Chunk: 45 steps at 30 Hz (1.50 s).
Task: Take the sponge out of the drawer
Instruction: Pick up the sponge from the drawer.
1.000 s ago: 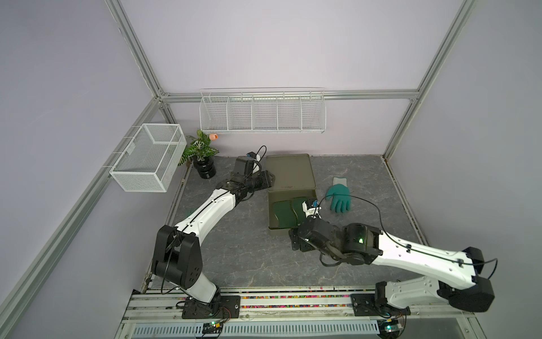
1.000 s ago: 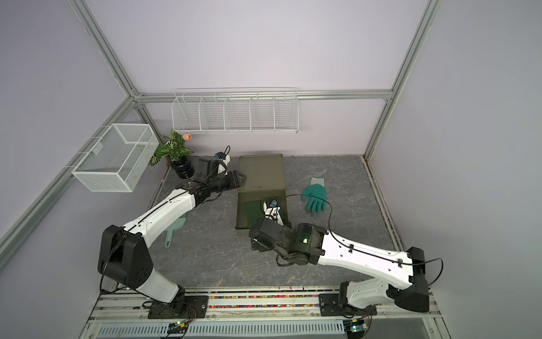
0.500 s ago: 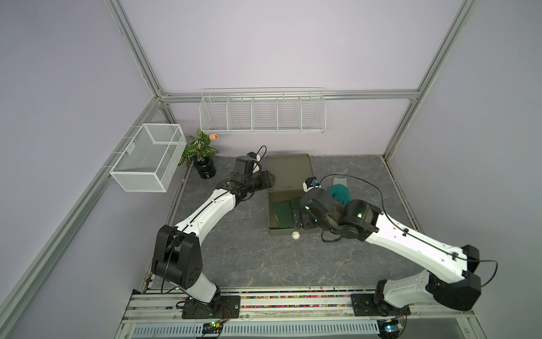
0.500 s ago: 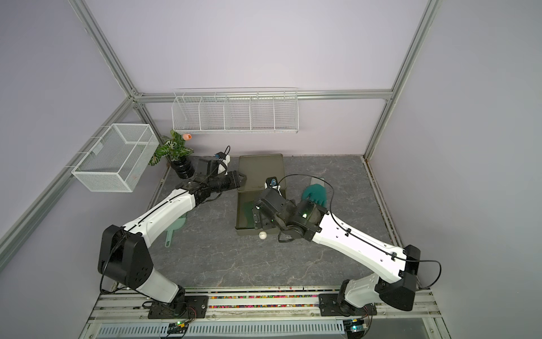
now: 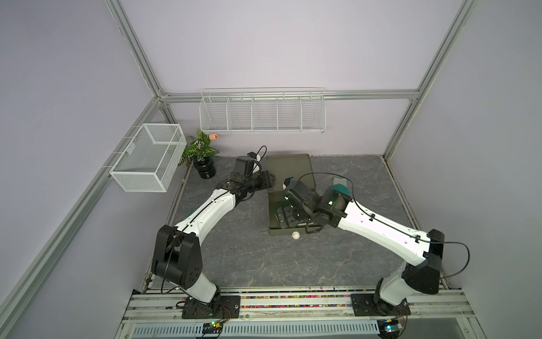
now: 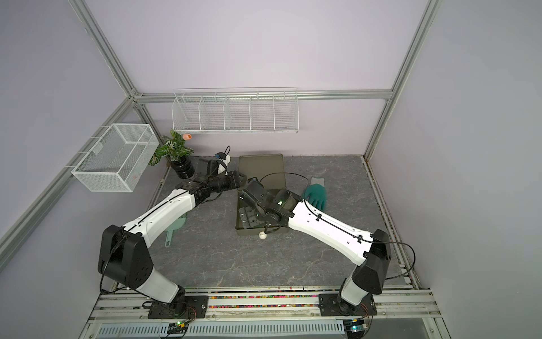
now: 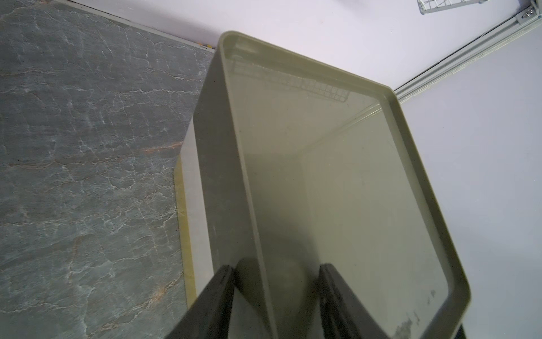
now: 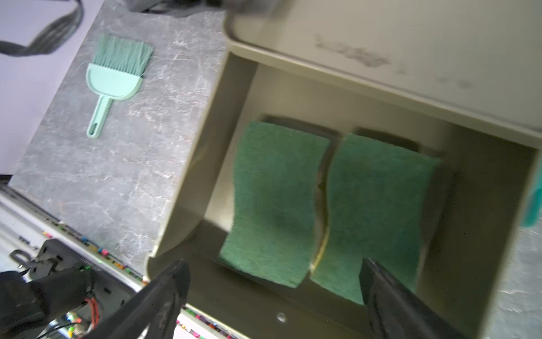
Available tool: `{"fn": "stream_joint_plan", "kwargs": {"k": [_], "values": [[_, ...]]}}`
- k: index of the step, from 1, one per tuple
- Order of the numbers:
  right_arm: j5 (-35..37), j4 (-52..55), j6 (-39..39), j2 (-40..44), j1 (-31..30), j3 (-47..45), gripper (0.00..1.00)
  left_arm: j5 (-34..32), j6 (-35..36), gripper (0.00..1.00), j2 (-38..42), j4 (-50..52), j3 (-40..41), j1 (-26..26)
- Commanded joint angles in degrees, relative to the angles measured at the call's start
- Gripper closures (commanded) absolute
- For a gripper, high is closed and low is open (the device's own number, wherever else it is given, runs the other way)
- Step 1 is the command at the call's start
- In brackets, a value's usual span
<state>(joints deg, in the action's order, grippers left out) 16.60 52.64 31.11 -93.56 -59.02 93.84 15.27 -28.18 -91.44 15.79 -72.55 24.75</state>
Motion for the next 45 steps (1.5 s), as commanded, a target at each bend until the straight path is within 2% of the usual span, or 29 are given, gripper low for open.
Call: {"fn": "stream_joint_plan", "kwargs": {"k": [1,12,19,25,34,45], "values": [[-1.91,1.76,-1.18,-1.2,-0.01,1.34,0.05,1.17,1.25,0.49,-1.29,2.56,-0.92,0.26],[-3.68,3.32,-1.98,-5.75,0.01,2.2,0.12,1.35,1.11,0.49,-1.52,2.35,-0.92,0.3],[-1.31,4.26,-1.83,-7.25,0.05,3.05,0.12,1.33,1.11,0.48,-1.28,2.41,-0.77,0.29],[-2.8,3.91,-1.94,-9.15,0.05,3.78,0.12,1.26,1.16,0.48,-1.2,2.55,-0.83,0.29],[1.4,5.47,-1.85,-10.82,0.18,5.89,0.07,1.35,1.2,0.47,-1.29,2.41,-0.74,0.28],[0.33,5.02,-2.37,-12.24,0.52,6.1,0.04,1.34,1.34,0.47,-1.29,2.56,-0.75,0.27]]}}
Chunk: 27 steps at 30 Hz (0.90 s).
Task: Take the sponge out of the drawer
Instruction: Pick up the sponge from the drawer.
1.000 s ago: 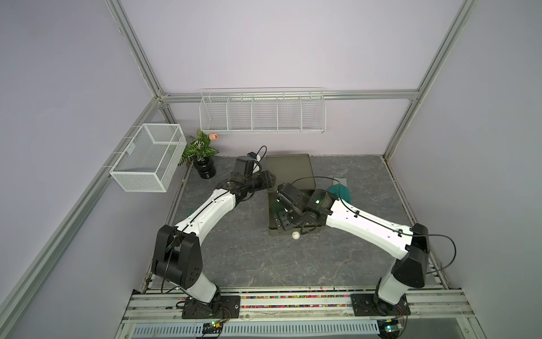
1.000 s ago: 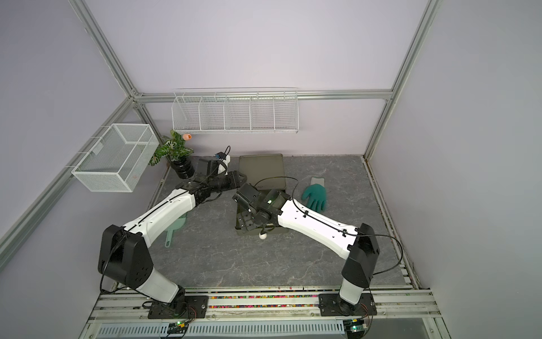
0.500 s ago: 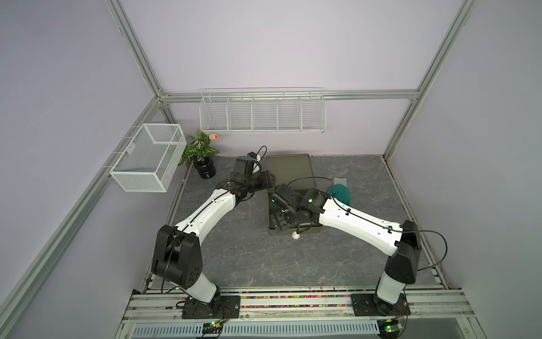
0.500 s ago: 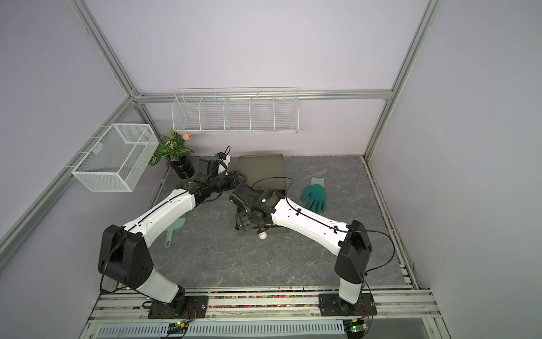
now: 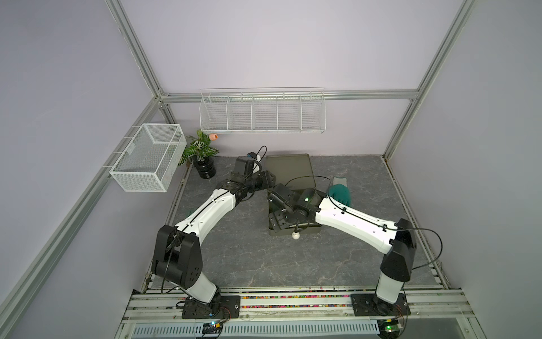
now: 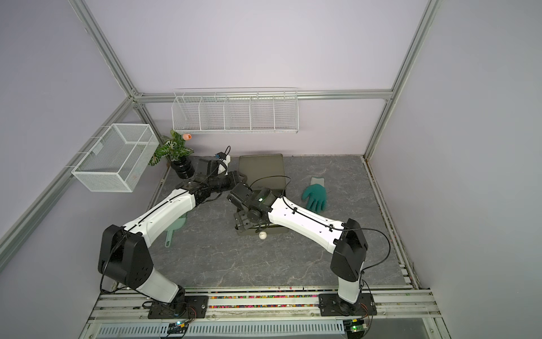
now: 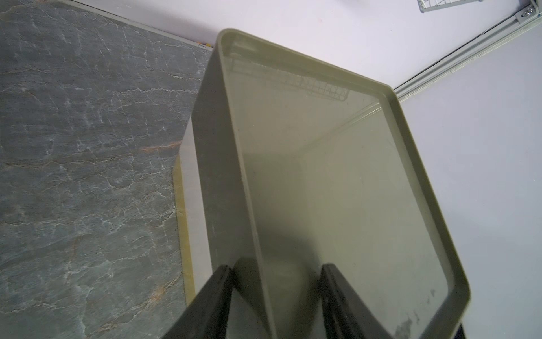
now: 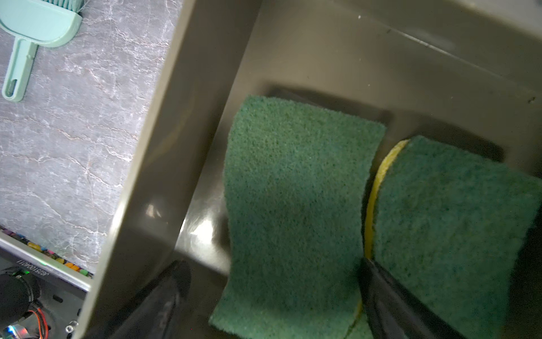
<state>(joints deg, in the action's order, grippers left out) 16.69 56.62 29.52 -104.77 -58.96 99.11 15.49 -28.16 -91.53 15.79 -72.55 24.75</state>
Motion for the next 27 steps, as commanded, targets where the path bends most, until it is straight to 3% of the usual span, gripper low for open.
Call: {"fn": "stream_joint_plan", "kwargs": {"k": [1,8,12,22,27], "values": [[0.27,1.11,-0.85,-1.08,0.46,0.89,0.04,1.13,1.44,0.47,-1.29,2.56,-0.74,0.25],[-0.27,1.15,-1.13,-2.18,1.29,0.73,0.02,1.13,1.33,0.47,-1.44,2.53,-0.83,0.25],[-0.08,1.02,-1.22,-2.67,1.28,0.57,0.05,1.13,1.45,0.46,-1.46,2.57,-0.92,0.28],[1.68,0.95,-1.22,-1.55,1.3,1.09,0.25,1.13,1.39,0.46,-1.55,2.53,-0.92,0.29],[3.91,1.52,-1.39,-0.7,1.28,1.17,0.4,1.13,1.36,0.46,-1.69,2.41,-0.92,0.26]]}}
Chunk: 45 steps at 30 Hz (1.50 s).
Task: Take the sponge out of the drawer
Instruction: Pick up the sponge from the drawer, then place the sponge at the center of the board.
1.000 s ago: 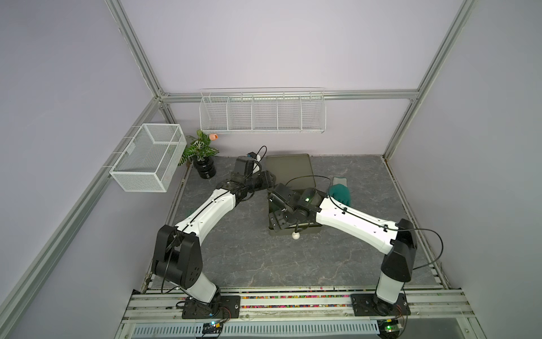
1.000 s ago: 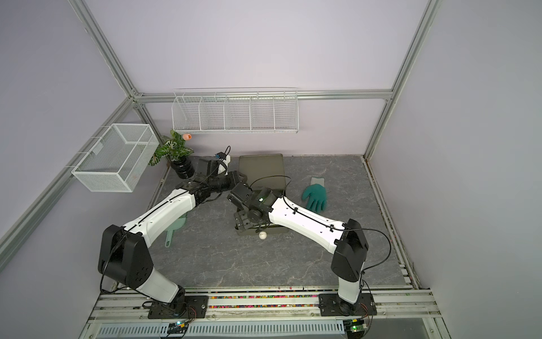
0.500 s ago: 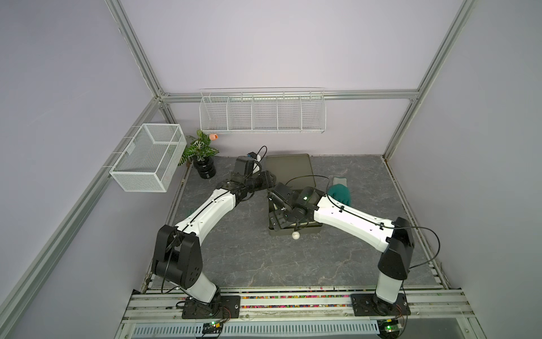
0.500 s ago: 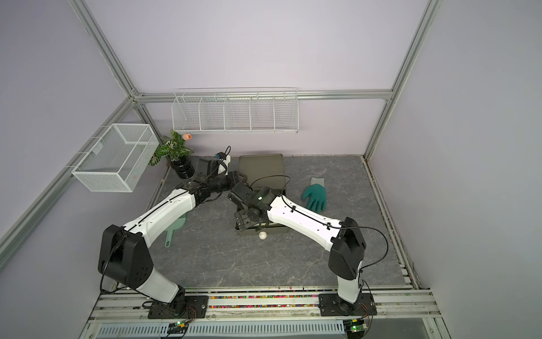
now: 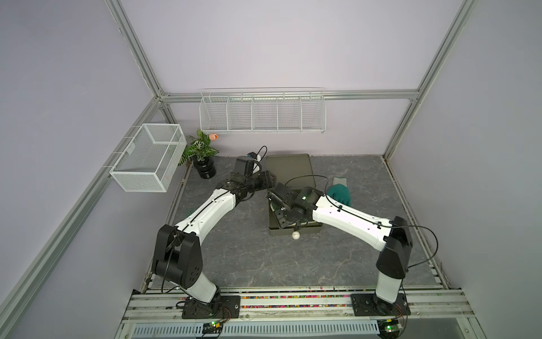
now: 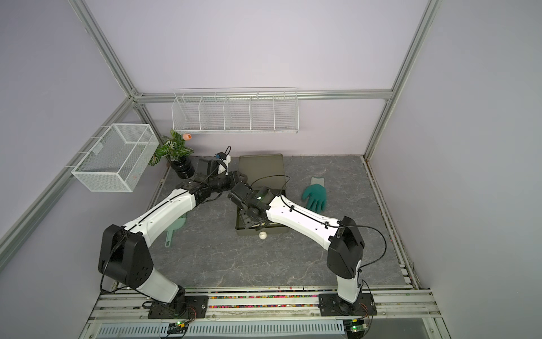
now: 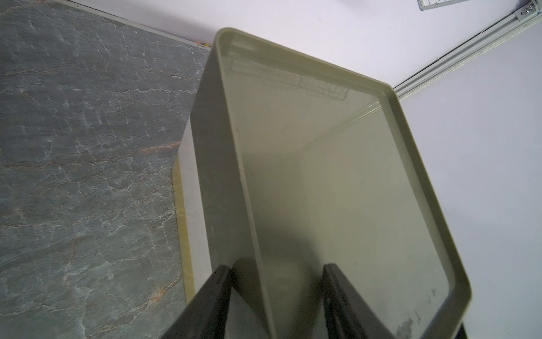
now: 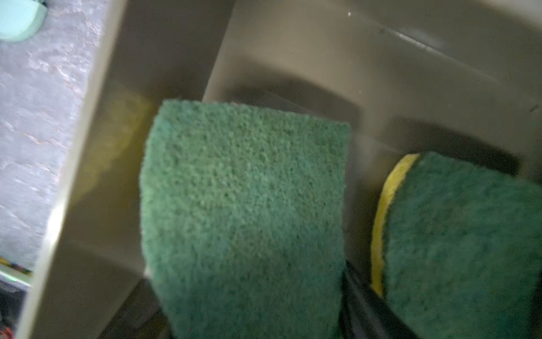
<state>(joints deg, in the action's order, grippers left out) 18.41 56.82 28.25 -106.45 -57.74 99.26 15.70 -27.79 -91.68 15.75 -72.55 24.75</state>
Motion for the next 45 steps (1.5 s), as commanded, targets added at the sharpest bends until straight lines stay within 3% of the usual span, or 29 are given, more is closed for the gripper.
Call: {"fn": "stream_joint_plan", "kwargs": {"k": [1,7,21,27,39,45], "values": [[2.29,1.5,-0.13,1.07,0.08,1.17,0.44,0.94,0.97,0.46,-1.57,2.53,-0.92,0.27],[3.6,1.76,0.39,2.22,0.03,1.66,0.54,1.0,0.94,0.46,-1.57,2.48,-0.84,0.25],[4.47,1.55,-0.26,10.04,0.01,2.59,0.53,1.0,0.89,0.46,-1.75,2.46,-1.02,0.25],[8.14,3.44,-1.22,15.41,0.34,1.06,0.52,1.08,0.98,0.46,-1.84,2.53,-1.01,0.29],[7.47,2.94,-0.3,32.03,11.11,-17.59,0.51,1.19,1.07,0.45,-1.93,2.61,-1.01,0.28],[3.03,-1.07,-0.14,33.61,18.06,-28.67,0.51,1.33,1.07,0.45,-2.15,2.52,-0.88,0.3]]}}
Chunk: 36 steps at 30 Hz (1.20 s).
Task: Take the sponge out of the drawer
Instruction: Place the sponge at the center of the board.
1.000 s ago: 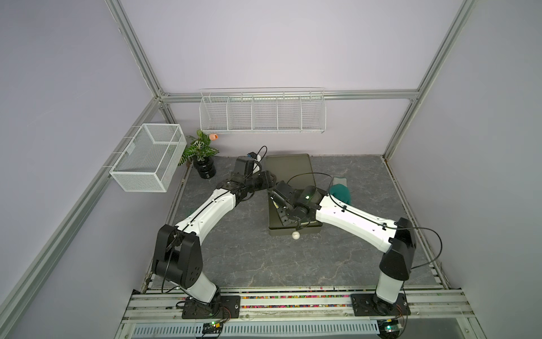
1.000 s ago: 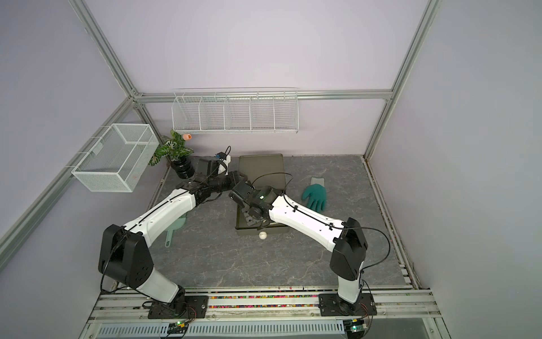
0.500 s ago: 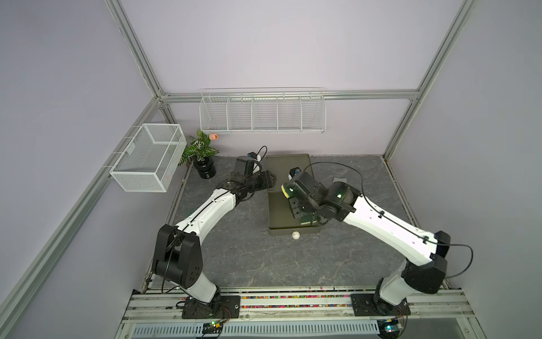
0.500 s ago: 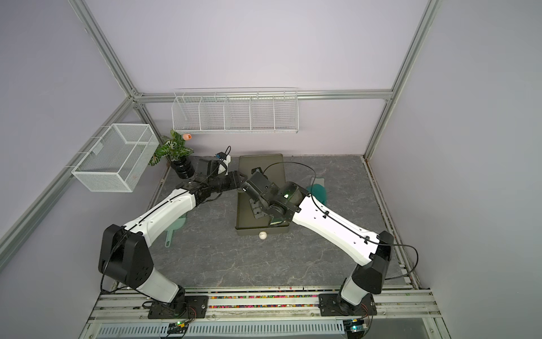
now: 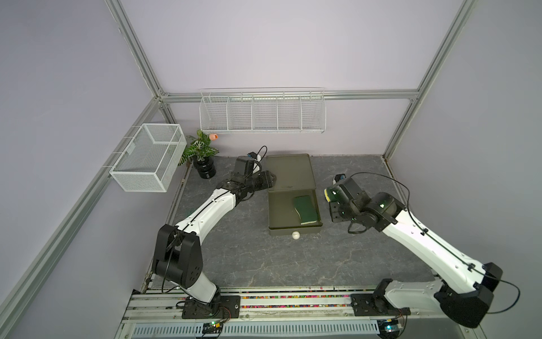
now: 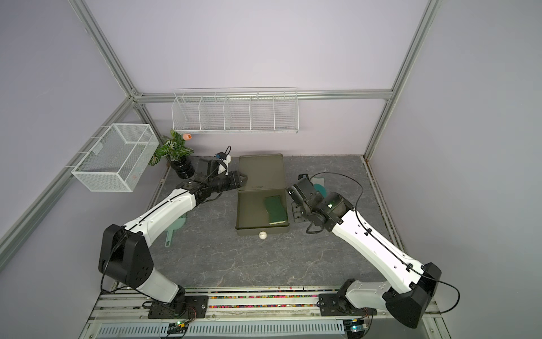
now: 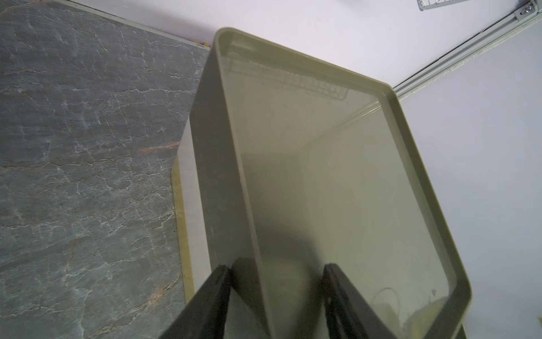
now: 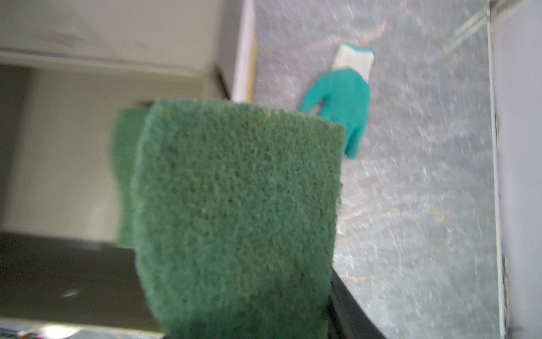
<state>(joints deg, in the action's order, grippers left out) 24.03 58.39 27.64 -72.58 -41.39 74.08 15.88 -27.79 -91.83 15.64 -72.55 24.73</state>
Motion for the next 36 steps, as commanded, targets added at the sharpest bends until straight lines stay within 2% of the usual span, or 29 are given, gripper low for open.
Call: {"fn": "stream_joint_plan", "kwargs": {"k": [1,12,30,33,36], "values": [[-3.0,-3.11,0.49,-0.5,2.61,-5.05,0.51,1.08,1.07,0.45,-1.96,2.51,-0.92,0.3],[-6.78,-12.86,0.1,-10.43,9.16,-11.72,0.49,1.28,1.04,0.45,-2.09,2.46,-1.0,0.27],[-6.72,-16.2,-2.67,-25.86,14.07,-11.5,0.44,1.53,1.33,0.45,-2.44,2.3,-1.01,0.28],[-6.73,-16.03,-2.76,-26.65,14.07,-11.51,0.4,1.61,1.41,0.45,-2.52,2.3,-0.92,0.3],[-6.71,-15.68,-3.07,-27.25,14.06,-11.46,0.27,1.58,1.38,0.45,-2.56,2.34,-0.86,0.3]]}}
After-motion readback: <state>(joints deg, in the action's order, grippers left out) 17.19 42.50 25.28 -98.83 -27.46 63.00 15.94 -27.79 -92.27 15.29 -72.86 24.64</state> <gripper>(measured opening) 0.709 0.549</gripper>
